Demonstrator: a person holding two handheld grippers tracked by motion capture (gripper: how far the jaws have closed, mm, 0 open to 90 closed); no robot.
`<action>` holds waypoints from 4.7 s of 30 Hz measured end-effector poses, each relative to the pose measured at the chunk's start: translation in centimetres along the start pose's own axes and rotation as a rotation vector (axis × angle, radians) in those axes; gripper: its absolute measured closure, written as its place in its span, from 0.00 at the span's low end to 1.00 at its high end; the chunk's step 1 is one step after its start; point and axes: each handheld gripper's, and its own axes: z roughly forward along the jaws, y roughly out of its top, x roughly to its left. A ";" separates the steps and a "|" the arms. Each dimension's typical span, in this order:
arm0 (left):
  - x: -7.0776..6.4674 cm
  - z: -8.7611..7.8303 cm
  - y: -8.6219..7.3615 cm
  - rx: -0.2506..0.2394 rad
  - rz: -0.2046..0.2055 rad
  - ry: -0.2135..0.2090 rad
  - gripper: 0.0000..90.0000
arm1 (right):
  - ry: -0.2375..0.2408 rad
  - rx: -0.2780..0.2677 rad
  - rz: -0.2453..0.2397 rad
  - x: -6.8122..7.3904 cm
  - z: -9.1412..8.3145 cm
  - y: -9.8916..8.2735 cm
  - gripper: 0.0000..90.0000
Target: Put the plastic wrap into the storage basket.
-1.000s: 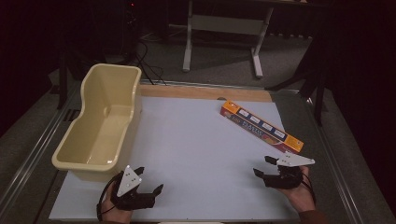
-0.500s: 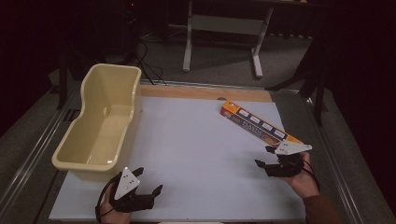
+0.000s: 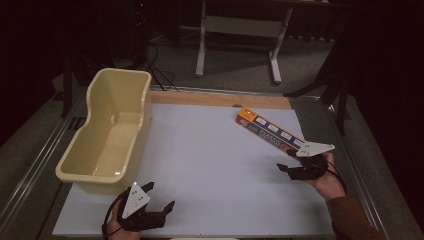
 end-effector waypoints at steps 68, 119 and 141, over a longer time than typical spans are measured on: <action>0.5 0.3 -0.2 -0.005 -0.025 0.017 0.17 | 0.036 0.224 0.163 -12.1 8.8 1.7 0.28; 0.9 -0.1 -0.2 -0.019 -0.041 0.019 0.17 | 0.181 0.762 0.127 -9.2 13.9 5.4 0.44; 1.0 0.1 -0.1 -0.032 -0.052 0.012 0.17 | 0.244 0.663 0.309 -6.4 12.4 8.1 0.44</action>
